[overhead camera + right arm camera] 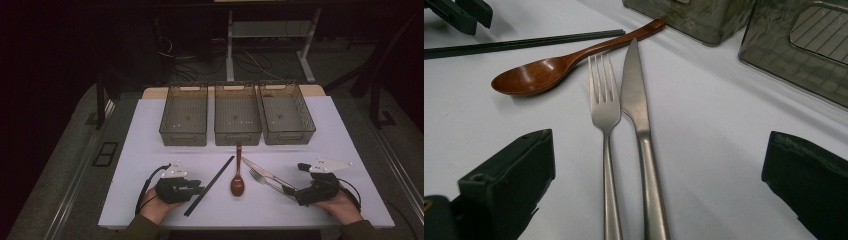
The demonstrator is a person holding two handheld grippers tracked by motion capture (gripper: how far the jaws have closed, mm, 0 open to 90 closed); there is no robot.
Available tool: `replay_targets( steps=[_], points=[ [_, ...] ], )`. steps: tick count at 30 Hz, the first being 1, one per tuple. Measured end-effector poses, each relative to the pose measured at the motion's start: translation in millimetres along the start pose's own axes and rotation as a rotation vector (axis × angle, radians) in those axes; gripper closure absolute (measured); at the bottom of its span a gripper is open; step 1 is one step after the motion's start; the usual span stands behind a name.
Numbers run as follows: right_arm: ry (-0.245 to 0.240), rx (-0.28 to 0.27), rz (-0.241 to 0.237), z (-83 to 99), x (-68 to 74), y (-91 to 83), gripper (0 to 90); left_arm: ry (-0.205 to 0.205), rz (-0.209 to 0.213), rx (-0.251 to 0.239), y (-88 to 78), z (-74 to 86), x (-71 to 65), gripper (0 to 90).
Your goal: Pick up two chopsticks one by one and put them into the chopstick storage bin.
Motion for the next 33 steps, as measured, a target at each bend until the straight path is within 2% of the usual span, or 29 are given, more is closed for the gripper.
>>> replay_targets(
  steps=[7,11,21,28,31,33],
  points=[
    [0.015,-0.014,-0.006,-1.2,0.2,-0.5,0.2,0.007,0.014,0.018,4.9,2.3,-5.8,71.7],
    [0.015,-0.018,-0.001,-1.4,0.2,-0.1,0.2,0.028,0.009,0.033,7.5,4.2,-6.5,72.9],
    [0.01,-0.018,0.001,-1.4,-0.3,-0.5,0.2,0.03,0.0,0.043,8.1,5.7,-4.9,74.3],
    [0.01,-0.019,0.002,-1.6,-0.4,-0.9,0.2,0.039,-0.016,0.053,8.4,6.9,-4.1,74.7],
    [0.01,-0.02,0.003,-1.7,-0.5,-1.0,0.2,0.06,-0.025,0.063,7.4,7.7,-2.1,75.1],
    [0.008,-0.02,0.003,-1.7,-0.6,-1.1,0.2,0.072,-0.054,0.072,7.3,8.9,0.6,75.9]
  ],
)
Point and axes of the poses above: each handheld gripper's, and its own axes: y roughly forward along the jaws, z roughly out of its underside, x roughly to its left, the point moved 10 cm from there along y, roughly forward along the jaws, and after that the axes turned 9 degrees about -z, right-handed, at the moved point
